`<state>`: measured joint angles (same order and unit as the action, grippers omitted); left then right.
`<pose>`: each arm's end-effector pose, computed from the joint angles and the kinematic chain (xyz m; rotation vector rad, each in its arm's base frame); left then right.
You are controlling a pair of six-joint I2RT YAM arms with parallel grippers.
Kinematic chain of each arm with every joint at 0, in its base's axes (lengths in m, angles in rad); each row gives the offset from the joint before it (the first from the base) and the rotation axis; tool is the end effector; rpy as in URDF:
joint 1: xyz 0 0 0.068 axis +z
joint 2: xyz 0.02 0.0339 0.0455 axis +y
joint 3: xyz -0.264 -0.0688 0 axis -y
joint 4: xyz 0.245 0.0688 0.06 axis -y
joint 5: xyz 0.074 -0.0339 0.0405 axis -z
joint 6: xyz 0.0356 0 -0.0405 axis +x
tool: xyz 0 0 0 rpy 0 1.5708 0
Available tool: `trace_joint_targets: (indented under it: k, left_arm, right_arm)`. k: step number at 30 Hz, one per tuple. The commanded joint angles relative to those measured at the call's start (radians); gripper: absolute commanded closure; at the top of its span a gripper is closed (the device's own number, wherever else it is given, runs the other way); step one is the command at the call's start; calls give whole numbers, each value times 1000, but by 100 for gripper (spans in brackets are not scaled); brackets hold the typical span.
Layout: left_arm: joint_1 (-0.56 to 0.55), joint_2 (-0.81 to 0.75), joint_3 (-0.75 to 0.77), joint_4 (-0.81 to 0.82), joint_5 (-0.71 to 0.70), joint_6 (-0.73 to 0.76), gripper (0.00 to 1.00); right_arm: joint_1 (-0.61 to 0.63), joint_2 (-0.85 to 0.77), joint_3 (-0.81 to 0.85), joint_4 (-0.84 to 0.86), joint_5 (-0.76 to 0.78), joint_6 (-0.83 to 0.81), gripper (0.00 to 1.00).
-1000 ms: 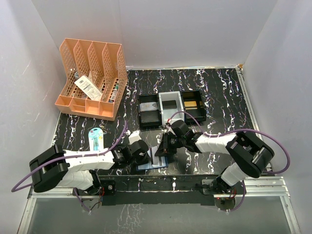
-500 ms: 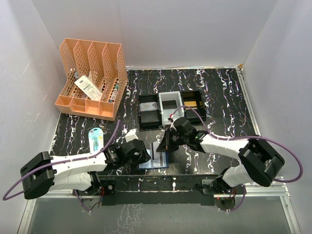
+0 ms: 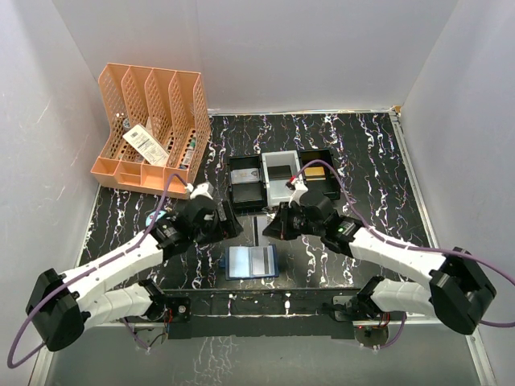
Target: Take the credit cards out of the card holder
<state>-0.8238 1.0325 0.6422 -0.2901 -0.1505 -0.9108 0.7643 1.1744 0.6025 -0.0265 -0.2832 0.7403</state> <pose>0.1527 -0.1570 0.2337 -0.1870 2.3485 -0.7419 0.1707 0.1774 0.2139 -0.2079 2.3777 1.1072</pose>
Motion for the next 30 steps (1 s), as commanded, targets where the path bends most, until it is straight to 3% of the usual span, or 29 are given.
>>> trace_joint_targets:
  k: [1, 6, 14, 21, 30]
  left_arm:
    - [119, -19, 85, -123, 48, 149, 10]
    - [255, -23, 139, -162, 67, 253, 2]
    - [488, -87, 140, -202, 40, 374, 1]
    - [497, -186, 92, -182, -91, 460, 1]
    - [497, -219, 88, -187, -141, 526, 1]
  right_arm:
    - [-2, -93, 37, 95, 99, -174, 100]
    - [-3, -176, 19, 165, 161, -358, 100]
    - [-2, -207, 31, 220, 165, -642, 100]
    - [-3, -100, 140, 146, 179, -779, 100]
    - [-3, 49, 277, 82, 250, -854, 100]
